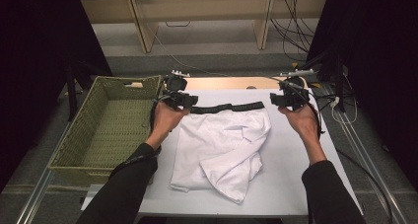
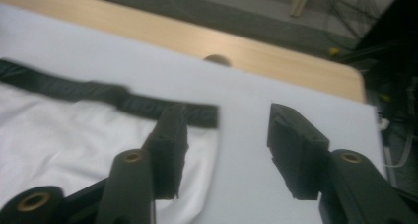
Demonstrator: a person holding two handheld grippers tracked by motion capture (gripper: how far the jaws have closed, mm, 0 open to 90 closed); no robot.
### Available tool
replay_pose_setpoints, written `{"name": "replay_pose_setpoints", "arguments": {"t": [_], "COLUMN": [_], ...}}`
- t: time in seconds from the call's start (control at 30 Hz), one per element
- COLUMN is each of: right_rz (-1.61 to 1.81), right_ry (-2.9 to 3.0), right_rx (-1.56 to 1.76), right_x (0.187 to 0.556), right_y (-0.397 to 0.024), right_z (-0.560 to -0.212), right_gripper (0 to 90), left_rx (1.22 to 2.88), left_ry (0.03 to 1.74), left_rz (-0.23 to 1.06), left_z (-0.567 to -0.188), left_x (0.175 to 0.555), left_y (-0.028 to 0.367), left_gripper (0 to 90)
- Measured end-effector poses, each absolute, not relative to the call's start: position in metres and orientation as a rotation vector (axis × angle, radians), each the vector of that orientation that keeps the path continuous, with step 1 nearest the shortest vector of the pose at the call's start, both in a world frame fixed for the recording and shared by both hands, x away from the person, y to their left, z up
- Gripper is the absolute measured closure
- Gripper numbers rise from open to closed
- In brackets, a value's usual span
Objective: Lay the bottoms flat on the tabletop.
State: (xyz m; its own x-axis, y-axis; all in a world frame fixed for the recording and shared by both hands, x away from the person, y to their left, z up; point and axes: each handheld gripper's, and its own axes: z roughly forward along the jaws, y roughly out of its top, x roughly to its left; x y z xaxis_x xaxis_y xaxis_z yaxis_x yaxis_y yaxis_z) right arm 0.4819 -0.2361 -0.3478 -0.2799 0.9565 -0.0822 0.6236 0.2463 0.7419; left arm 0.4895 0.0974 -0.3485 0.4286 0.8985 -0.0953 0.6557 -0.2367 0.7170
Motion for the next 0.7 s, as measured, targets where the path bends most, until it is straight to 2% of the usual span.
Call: {"name": "replay_pose_setpoints", "arguments": {"t": [0.1, 0.23, 0.47, 0.7], "right_rz": [0.860, 0.899, 0.957, 0.949], "right_ry": [2.057, 2.157, 2.289, 2.385], "right_rx": [1.399, 1.320, 1.259, 1.151], "right_x": [0.460, 0.427, 0.395, 0.377], "right_y": [-0.226, -0.210, -0.178, -0.148], "right_z": [-0.355, -0.366, -0.385, -0.403], "right_gripper": [42.4, 40.2, 39.9, 41.2], "left_rx": [2.008, 2.023, 2.031, 2.002], "left_ry": [1.284, 1.250, 1.189, 1.184], "left_rz": [0.426, 0.369, 0.331, 0.314], "left_z": [-0.353, -0.362, -0.379, -0.395], "left_x": [0.474, 0.449, 0.411, 0.387], "left_y": [0.096, 0.096, 0.102, 0.123], "left_gripper": [47.8, 36.6, 30.1, 29.7]}}
